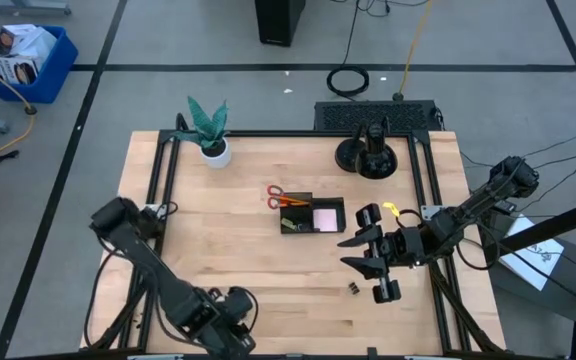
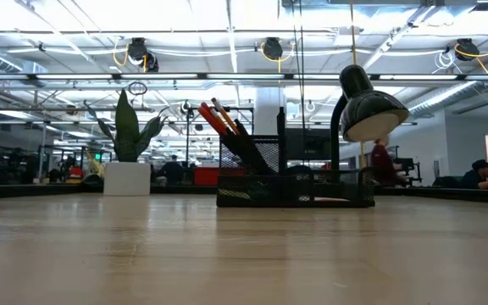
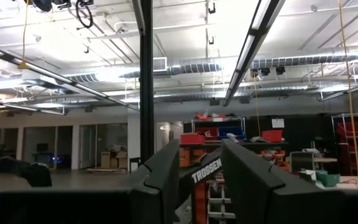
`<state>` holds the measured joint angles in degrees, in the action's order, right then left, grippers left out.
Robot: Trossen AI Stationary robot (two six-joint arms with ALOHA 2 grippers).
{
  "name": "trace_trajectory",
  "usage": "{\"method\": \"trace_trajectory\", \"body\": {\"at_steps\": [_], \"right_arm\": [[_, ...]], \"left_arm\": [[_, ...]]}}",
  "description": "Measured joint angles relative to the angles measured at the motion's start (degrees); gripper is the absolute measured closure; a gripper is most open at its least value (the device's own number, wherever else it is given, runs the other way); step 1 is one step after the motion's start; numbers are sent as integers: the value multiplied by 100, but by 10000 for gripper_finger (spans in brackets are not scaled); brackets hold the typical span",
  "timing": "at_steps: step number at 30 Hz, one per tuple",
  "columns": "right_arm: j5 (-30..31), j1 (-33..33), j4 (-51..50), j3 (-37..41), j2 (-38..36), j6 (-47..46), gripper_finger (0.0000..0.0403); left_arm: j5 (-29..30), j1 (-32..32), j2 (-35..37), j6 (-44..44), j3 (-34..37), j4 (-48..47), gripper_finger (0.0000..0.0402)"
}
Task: Pick and place office supplies into organizer
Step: Put the left black binder clip into the desk organizer
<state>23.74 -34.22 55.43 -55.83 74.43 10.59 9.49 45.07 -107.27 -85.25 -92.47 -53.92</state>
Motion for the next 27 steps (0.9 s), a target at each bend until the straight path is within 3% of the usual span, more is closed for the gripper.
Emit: {"method": "trace_trajectory", "body": {"at_steps": [6, 12, 19, 27], "right_arm": [[-3, 0, -66, 0, 0, -170, 293], [-3, 0, -78, 0, 0, -219, 293], [-3, -2, -119, 0, 0, -265, 293], [-3, -2, -121, 0, 0, -244, 293]], "left_arm": [[-111, -48, -425, 117, 0, -32, 224], [-45, -49, -550, 2195, 0, -191, 225], [35, 86, -550, 4768, 0, -1318, 224], [360, -65, -550, 5760, 0, -1180, 224]]}}
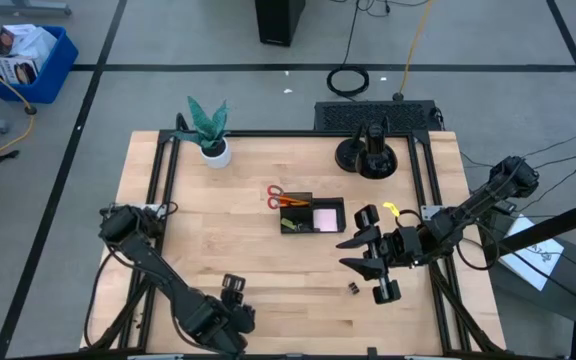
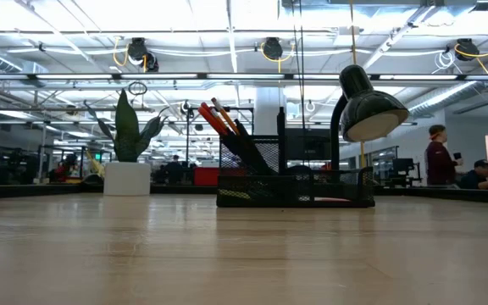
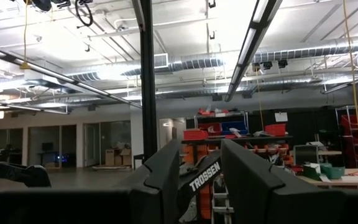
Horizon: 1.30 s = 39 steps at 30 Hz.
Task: Pick and place office supplies into organizer
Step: Put the left black binder clip into the desk organizer
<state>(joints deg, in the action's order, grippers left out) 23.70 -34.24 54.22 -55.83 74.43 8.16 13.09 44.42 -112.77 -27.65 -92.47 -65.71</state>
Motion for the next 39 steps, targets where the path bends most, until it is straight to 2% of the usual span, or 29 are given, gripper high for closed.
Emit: {"method": "trace_trajectory", "body": {"at_steps": [10, 25, 39], "right_arm": [[0, 0, 9, 0, 0, 10, 293], [2, 0, 12, 0, 0, 5, 293], [2, 0, 12, 0, 0, -15, 293]], "left_arm": [[-158, -177, 0, 610, 33, 687, 225], [-595, -258, 0, 1230, 612, 1443, 225], [-775, -398, 0, 1407, 929, 1646, 225]]}}
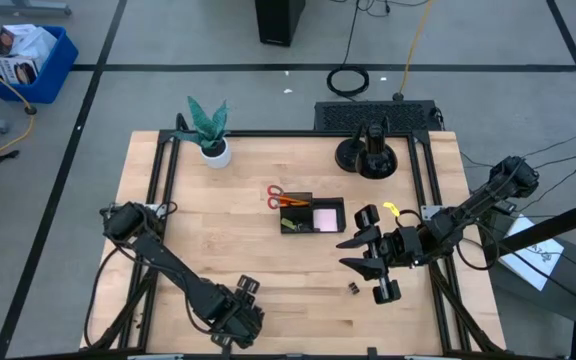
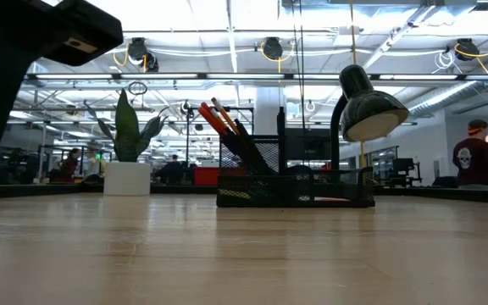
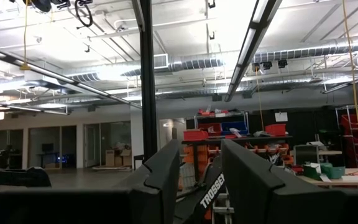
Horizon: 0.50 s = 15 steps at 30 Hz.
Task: Pick and place office supplies into organizer
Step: Put the left black binder clip into the desk organizer
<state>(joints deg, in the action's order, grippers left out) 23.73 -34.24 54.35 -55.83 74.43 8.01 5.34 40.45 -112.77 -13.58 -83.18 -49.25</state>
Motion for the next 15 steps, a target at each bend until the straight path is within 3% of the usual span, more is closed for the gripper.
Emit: {"method": "trace_trajectory", "body": {"at_steps": [15], "right_arm": [[2, 0, -2, 0, 0, -24, 293]], "left_arm": [[-233, -57, -26, 159, 0, 136, 225]]}}
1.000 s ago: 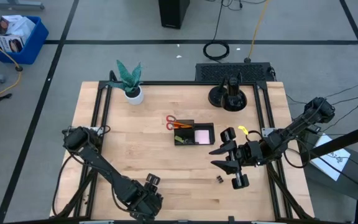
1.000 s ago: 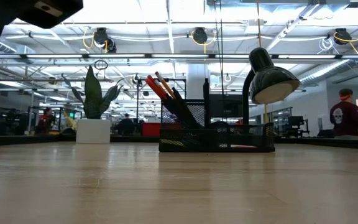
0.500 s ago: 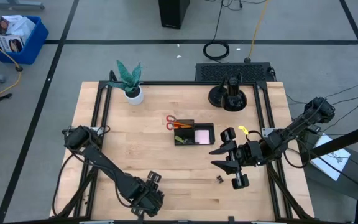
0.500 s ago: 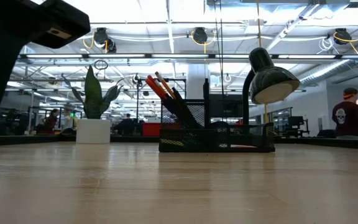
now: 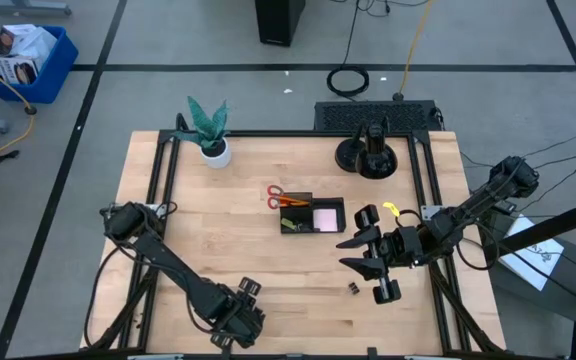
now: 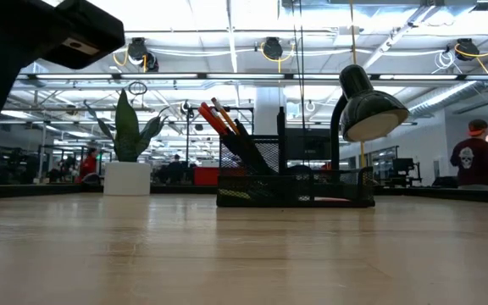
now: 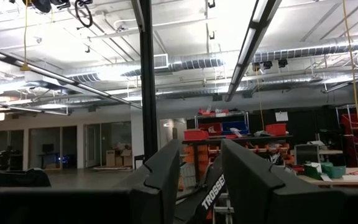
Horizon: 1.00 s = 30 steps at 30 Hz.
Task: Pick and place office supplies into organizer
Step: Put the left black binder clip into the desk organizer
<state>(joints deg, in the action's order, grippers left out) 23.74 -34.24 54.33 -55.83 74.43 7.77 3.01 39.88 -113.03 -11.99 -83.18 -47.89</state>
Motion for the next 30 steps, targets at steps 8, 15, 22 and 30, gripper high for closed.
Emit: {"method": "trace_trajectory", "body": {"at_steps": [8, 15, 22, 30], "right_arm": [[-2, 0, -4, 0, 0, -89, 293], [-2, 0, -17, 0, -2, -92, 293], [-2, 0, -20, 0, -2, -94, 293], [-2, 0, -20, 0, -2, -92, 293]], "left_arm": [[-24, -11, -90, 69, 7, 88, 225], [-22, -11, -103, 105, 9, -7, 225], [-60, -11, -103, 136, 186, -53, 225], [-41, -24, -103, 92, 328, 32, 225]]}}
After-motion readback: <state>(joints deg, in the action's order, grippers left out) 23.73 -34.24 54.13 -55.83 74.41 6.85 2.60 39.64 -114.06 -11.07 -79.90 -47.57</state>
